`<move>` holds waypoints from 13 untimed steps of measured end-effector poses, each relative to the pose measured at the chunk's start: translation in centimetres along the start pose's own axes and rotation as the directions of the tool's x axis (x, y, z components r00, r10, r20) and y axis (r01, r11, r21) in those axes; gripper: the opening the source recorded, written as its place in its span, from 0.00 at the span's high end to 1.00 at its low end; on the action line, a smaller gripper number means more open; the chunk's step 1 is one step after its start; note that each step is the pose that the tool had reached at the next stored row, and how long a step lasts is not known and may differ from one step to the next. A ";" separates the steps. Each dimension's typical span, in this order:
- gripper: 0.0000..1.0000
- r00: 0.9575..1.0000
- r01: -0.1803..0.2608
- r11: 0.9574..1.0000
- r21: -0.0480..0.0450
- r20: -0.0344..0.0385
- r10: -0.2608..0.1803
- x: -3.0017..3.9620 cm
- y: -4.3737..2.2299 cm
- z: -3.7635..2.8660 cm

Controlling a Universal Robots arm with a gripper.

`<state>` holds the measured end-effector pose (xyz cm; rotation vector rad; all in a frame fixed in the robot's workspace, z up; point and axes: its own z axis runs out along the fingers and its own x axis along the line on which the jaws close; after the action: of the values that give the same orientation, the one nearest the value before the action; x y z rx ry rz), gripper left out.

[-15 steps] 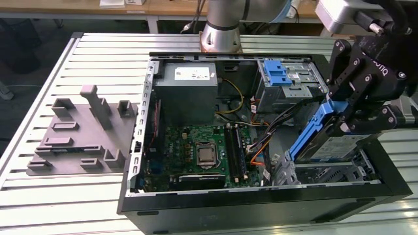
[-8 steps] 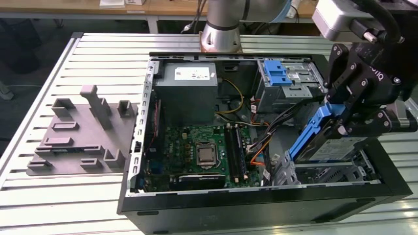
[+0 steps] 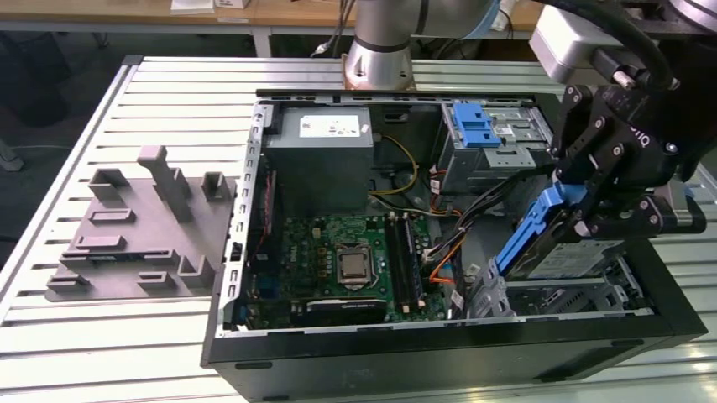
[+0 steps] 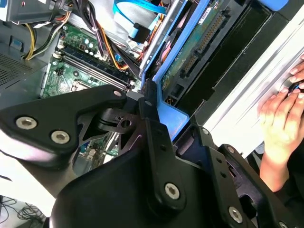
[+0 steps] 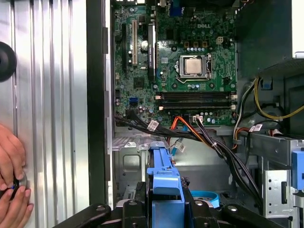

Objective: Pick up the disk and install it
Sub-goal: 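Insert the disk into the insertion slot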

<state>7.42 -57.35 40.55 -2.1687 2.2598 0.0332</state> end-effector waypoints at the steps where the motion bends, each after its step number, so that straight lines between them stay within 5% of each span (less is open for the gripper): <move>1: 0.64 1.000 0.000 1.000 0.000 0.000 0.000 0.00 0.00 0.09; 13: 0.64 1.000 0.000 1.000 0.000 0.000 0.000 0.03 -0.01 1.21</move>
<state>7.42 -57.35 39.34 -2.1687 2.2598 0.0331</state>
